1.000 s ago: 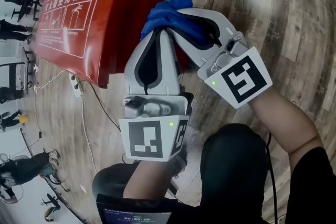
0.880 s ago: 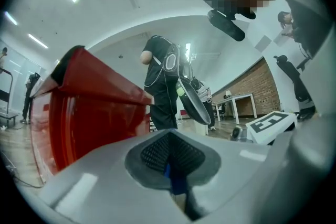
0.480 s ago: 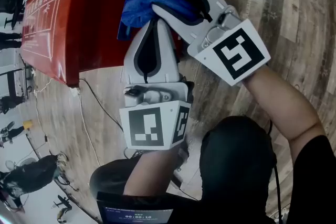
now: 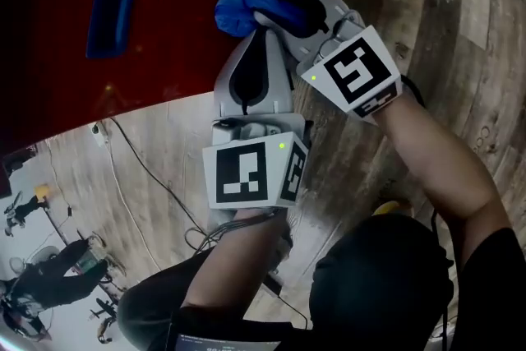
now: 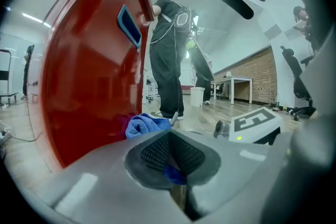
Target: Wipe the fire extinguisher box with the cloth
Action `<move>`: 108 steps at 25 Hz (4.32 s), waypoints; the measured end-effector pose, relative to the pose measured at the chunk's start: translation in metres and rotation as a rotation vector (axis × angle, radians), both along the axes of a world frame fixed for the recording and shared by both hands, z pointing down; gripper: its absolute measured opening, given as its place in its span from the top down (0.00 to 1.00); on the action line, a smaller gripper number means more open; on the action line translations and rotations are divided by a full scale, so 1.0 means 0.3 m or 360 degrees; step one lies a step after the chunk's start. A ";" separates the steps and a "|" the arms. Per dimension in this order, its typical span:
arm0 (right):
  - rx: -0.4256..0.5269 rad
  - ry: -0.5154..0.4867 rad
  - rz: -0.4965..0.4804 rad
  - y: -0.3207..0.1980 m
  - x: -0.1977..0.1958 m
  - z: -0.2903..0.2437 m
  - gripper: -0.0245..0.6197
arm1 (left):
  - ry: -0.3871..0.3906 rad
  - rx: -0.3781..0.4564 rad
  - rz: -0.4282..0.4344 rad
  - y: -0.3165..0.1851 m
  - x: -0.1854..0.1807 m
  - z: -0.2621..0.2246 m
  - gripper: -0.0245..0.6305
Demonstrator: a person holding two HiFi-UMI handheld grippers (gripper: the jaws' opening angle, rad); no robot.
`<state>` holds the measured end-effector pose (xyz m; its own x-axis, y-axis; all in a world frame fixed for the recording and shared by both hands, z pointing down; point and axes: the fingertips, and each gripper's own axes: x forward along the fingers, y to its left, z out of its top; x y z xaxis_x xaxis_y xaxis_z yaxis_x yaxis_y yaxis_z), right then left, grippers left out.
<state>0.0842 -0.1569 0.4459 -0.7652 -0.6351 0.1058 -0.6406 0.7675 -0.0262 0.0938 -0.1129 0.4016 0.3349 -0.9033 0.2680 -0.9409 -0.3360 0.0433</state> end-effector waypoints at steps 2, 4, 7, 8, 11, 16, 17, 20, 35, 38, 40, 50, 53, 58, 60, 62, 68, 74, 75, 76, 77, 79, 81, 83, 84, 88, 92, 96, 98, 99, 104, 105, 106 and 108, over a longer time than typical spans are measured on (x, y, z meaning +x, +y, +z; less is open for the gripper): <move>-0.0056 0.0051 0.0010 0.009 -0.017 0.086 0.78 | 0.0008 -0.0059 -0.0004 0.010 -0.025 0.066 0.96; -0.0114 0.0078 0.0020 0.038 -0.031 0.161 0.78 | 0.0017 -0.0107 -0.0014 0.031 -0.044 0.129 0.96; -0.0176 0.0115 0.0020 0.068 -0.040 0.238 0.78 | 0.0036 -0.0140 -0.0001 0.052 -0.052 0.194 0.96; -0.0189 0.0126 0.0022 0.073 -0.041 0.254 0.78 | 0.0043 -0.0149 0.0003 0.057 -0.055 0.204 0.96; -0.0217 0.0154 0.0026 0.080 -0.046 0.288 0.78 | 0.0051 -0.0161 -0.0003 0.065 -0.077 0.214 0.96; -0.0234 0.0198 0.0028 0.069 -0.050 0.328 0.79 | 0.0072 -0.0161 -0.0014 0.064 -0.098 0.219 0.96; -0.0240 0.0199 0.0032 0.071 -0.049 0.332 0.79 | 0.0079 -0.0152 -0.0012 0.064 -0.099 0.210 0.96; -0.0242 0.0185 0.0046 0.071 -0.043 0.311 0.79 | 0.0084 -0.0128 -0.0003 0.054 -0.094 0.169 0.96; 0.0027 0.0059 0.0052 -0.078 0.018 -0.212 0.79 | 0.0088 0.0052 0.0010 -0.038 -0.021 -0.170 0.96; 0.0075 0.0012 0.0048 -0.098 0.023 -0.322 0.79 | 0.0070 0.0082 0.0031 -0.045 -0.011 -0.233 0.96; 0.0101 -0.0022 0.0048 -0.109 0.026 -0.389 0.79 | 0.0049 0.0093 0.0051 -0.047 -0.007 -0.270 0.96; 0.0235 -0.0167 0.0001 -0.081 0.028 -0.706 0.79 | 0.0195 0.0219 0.0073 -0.006 0.009 -0.468 0.96; 0.0261 -0.0181 -0.0006 -0.062 0.026 -0.774 0.79 | 0.0227 0.0257 0.0099 0.002 0.004 -0.524 0.96; 0.0399 -0.0225 -0.0038 -0.034 0.028 -0.893 0.79 | 0.0258 0.0316 0.0096 0.009 -0.018 -0.601 0.96; 0.0369 -0.0238 -0.0032 -0.032 0.027 -0.919 0.79 | 0.0269 0.0327 0.0098 0.004 -0.022 -0.618 0.96; 0.0340 -0.0230 -0.0027 -0.038 0.024 -0.908 0.79 | 0.0258 0.0312 0.0089 -0.008 -0.024 -0.600 0.96; 0.0231 -0.0168 -0.0033 -0.082 0.013 -0.690 0.79 | 0.0223 0.0190 0.0065 -0.051 -0.001 -0.435 0.96; 0.0101 -0.0047 -0.0037 -0.085 0.034 -0.330 0.79 | 0.0202 0.0019 0.0090 -0.040 0.026 -0.136 0.96; 0.0069 -0.0031 -0.0041 -0.078 0.036 -0.265 0.79 | 0.0194 -0.0011 0.0107 -0.032 0.032 -0.080 0.96; 0.0039 -0.0015 -0.0041 -0.071 0.038 -0.200 0.79 | 0.0185 -0.0043 0.0130 -0.022 0.038 -0.022 0.96; 0.0009 0.0001 -0.0039 -0.061 0.040 -0.134 0.79 | 0.0171 -0.0079 0.0158 -0.009 0.042 0.039 0.96; -0.0063 0.0027 -0.0043 -0.025 0.030 -0.006 0.79 | 0.0133 -0.0164 0.0204 0.032 0.038 0.152 0.96; -0.0145 0.0042 -0.0059 0.025 0.007 0.103 0.79 | 0.0095 -0.0237 0.0221 0.077 0.017 0.235 0.96; -0.0210 0.0057 -0.0074 0.073 -0.015 0.176 0.79 | 0.0064 -0.0282 0.0221 0.111 -0.013 0.288 0.96; -0.0235 0.0062 -0.0084 0.095 -0.026 0.200 0.79 | 0.0043 -0.0300 0.0222 0.125 -0.030 0.309 0.96; -0.0288 0.0057 -0.0152 0.161 -0.073 0.235 0.79 | -0.0036 -0.0360 0.0287 0.176 -0.070 0.361 0.96; -0.0285 0.0064 -0.0162 0.171 -0.089 0.249 0.79 | -0.0062 -0.0351 0.0351 0.181 -0.086 0.366 0.96; -0.0290 0.0010 -0.0119 0.165 -0.087 0.214 0.79 | -0.0078 -0.0308 0.0388 0.179 -0.085 0.331 0.96; -0.0287 -0.0020 -0.0099 0.164 -0.079 0.172 0.79 | -0.0097 -0.0303 0.0428 0.182 -0.078 0.296 0.96; -0.0276 -0.0036 -0.0092 0.162 -0.072 0.142 0.79 | -0.0108 -0.0308 0.0450 0.181 -0.074 0.273 0.96; -0.0115 -0.0101 -0.0082 0.126 -0.042 -0.071 0.79 | -0.0159 -0.0202 0.0534 0.149 -0.051 0.086 0.96; -0.0090 -0.0107 -0.0079 0.123 -0.035 -0.114 0.79 | -0.0164 -0.0176 0.0535 0.147 -0.046 0.046 0.96; -0.0079 -0.0111 -0.0071 0.124 -0.027 -0.155 0.79 | -0.0155 -0.0166 0.0535 0.150 -0.040 0.007 0.96; -0.0074 -0.0114 -0.0057 0.130 -0.012 -0.239 0.79 | -0.0111 -0.0169 0.0540 0.155 -0.028 -0.077 0.96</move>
<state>0.0805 -0.1180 0.3741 -0.7941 -0.6027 0.0785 -0.6078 0.7868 -0.1073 0.0855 -0.0662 0.3784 0.5886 -0.7098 0.3868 -0.7784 -0.6268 0.0344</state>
